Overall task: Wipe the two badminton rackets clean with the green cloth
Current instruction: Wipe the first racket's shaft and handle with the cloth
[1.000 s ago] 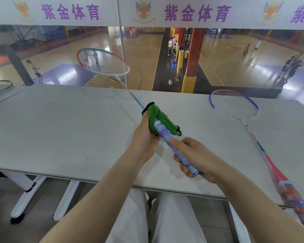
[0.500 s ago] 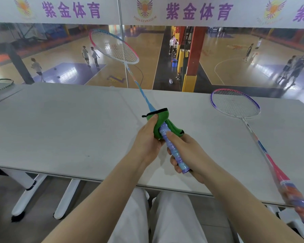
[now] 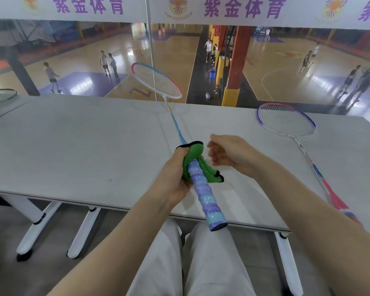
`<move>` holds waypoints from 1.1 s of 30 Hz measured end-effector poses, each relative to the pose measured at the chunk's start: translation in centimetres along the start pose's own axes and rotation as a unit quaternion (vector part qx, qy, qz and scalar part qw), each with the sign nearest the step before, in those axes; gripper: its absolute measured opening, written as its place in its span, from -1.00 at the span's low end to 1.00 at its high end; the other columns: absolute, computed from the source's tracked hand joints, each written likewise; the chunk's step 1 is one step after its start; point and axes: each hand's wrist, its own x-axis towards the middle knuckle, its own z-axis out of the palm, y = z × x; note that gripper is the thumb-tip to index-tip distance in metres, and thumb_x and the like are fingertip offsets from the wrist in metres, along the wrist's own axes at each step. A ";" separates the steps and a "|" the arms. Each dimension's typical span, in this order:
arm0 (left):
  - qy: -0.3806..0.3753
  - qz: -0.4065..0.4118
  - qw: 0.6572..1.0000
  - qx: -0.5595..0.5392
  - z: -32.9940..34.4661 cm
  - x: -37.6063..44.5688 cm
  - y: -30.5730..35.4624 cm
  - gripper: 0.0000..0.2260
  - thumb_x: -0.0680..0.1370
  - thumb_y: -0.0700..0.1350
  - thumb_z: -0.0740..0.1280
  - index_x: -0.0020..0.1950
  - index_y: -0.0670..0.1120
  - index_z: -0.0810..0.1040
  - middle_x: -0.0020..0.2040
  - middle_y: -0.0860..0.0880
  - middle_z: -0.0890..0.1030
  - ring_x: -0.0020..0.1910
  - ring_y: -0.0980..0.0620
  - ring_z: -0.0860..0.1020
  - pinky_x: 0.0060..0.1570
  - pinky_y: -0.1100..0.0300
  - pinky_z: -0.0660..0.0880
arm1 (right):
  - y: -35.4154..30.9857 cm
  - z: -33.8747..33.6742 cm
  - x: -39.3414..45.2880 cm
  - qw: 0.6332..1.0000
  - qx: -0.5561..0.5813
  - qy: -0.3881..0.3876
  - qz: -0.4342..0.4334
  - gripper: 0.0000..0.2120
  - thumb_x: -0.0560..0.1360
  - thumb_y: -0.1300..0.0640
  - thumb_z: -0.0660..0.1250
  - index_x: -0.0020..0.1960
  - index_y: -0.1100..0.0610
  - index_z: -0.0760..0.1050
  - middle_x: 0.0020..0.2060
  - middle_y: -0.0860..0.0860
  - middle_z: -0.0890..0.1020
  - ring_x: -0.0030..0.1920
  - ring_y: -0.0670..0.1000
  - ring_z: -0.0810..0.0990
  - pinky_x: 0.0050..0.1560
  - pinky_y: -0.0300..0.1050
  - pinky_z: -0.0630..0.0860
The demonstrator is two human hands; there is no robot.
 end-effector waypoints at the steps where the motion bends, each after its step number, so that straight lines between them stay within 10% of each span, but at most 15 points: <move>1: -0.002 -0.005 1.000 0.004 -0.1 -0.2 -0.1 -0.80 0.57 -0.16 0.27 -0.22 -0.18 0.55 -0.42 -0.18 0.49 -0.36 -0.25 0.58 -0.02 -0.43 0.50 | -0.3 0.6 0.8 0.999 0.024 -0.020 0.013 -0.71 0.63 0.00 0.23 0.01 0.23 0.53 -0.23 0.14 0.61 -0.24 0.08 0.57 -0.13 -0.06 0.60; 10: -0.045 -0.116 0.991 0.043 -2.8 -3.1 0.3 -0.83 0.39 -0.09 0.38 -0.27 -0.19 0.52 -0.33 -0.13 0.50 -0.39 -0.08 0.55 -0.26 0.06 0.59 | -3.0 7.1 4.3 0.953 0.257 -0.120 0.104 -0.59 0.62 -0.13 0.18 0.03 0.27 0.42 -0.20 0.22 0.67 -0.29 0.16 0.66 -0.21 -0.03 0.66; 17: -0.056 -0.178 0.979 0.087 -5.9 -3.8 1.7 -0.59 0.30 -0.11 0.44 0.12 -0.18 0.54 -0.14 -0.16 0.58 -0.30 -0.03 0.57 -0.25 0.12 0.59 | -2.8 7.4 3.5 0.931 0.359 -0.019 0.066 -0.66 0.64 0.17 -0.08 -0.29 0.07 0.22 -0.58 -0.06 0.18 -0.65 -0.09 0.12 -0.65 -0.30 0.15; 33: -0.119 -0.187 0.936 0.273 -2.6 -1.8 4.1 -0.76 0.59 -0.02 0.24 0.03 -0.17 0.56 -0.07 -0.18 0.56 -0.17 -0.04 0.53 0.06 0.05 0.49 | -4.5 3.3 2.5 0.929 0.291 0.224 0.047 -0.74 0.54 0.34 -0.06 -0.23 0.12 0.29 -0.49 0.00 0.25 -0.61 -0.07 0.13 -0.64 -0.26 0.02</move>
